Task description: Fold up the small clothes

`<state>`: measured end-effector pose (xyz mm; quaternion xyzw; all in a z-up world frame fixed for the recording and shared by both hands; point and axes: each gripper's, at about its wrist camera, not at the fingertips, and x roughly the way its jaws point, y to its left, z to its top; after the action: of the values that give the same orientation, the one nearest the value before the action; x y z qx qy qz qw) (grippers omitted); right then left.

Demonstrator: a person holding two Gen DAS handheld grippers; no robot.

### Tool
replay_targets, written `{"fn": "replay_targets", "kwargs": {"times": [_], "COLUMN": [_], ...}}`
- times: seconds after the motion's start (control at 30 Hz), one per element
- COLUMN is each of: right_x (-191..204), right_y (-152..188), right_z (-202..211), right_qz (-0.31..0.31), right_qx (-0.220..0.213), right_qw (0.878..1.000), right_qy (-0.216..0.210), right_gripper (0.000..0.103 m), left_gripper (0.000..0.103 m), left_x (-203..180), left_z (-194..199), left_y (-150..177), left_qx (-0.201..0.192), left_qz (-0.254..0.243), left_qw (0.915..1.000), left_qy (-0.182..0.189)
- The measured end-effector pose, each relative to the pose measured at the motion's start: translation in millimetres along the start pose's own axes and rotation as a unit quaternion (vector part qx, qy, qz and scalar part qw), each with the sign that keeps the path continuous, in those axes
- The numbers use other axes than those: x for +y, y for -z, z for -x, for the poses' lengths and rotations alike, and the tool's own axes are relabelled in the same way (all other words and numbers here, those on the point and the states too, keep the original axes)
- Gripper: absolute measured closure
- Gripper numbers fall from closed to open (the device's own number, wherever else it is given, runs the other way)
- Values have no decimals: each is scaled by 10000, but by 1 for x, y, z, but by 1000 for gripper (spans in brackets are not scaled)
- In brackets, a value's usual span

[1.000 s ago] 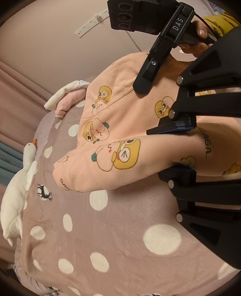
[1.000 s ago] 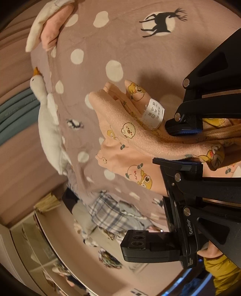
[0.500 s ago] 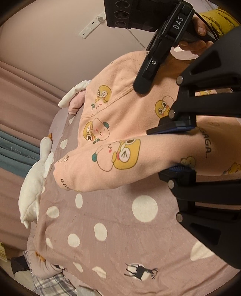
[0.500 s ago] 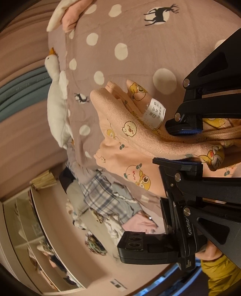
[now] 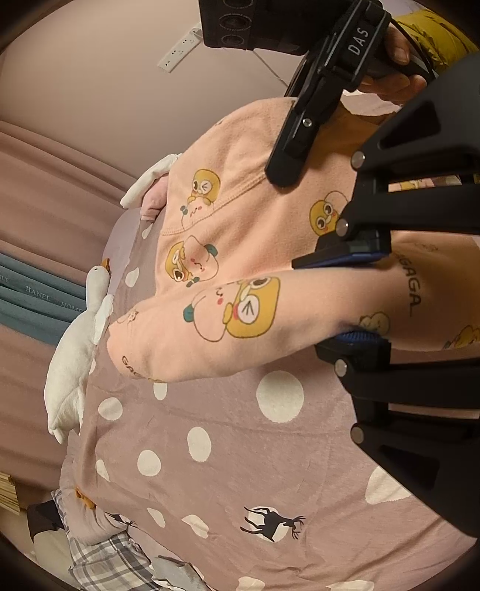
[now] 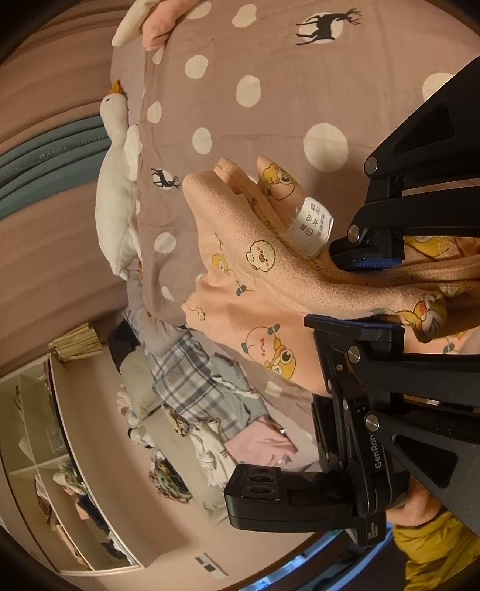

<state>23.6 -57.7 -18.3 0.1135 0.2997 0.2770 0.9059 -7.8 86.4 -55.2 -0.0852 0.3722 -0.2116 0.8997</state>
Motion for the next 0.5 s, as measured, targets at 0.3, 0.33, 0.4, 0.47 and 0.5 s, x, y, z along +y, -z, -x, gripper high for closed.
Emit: {"fn": "replay_targets", "kwargs": {"times": [0.3, 0.33, 0.4, 0.47, 0.5], "right_x": [4, 4, 5, 6, 6], "right_y": [0, 0, -1, -1, -1], "right_z": [-8, -8, -10, -11, -12], "right_qz": [106, 104, 119, 130, 131], "right_qx": [13, 11, 14, 20, 27], "right_qw": [9999, 9999, 9999, 9999, 9999], "right_qy": [58, 54, 63, 61, 60], "right_gripper": [81, 81, 81, 81, 81], "left_gripper": [75, 75, 75, 75, 75], "left_x": [3, 4, 6, 9, 9], "left_z": [-3, -3, -5, -7, -9], "left_y": [0, -1, -3, -5, -7], "left_qx": [-19, -17, -12, -7, -5], "left_qz": [32, 44, 48, 40, 33], "left_qw": [10000, 10000, 10000, 10000, 10000], "left_qy": [-40, -41, -53, -63, -69]}}
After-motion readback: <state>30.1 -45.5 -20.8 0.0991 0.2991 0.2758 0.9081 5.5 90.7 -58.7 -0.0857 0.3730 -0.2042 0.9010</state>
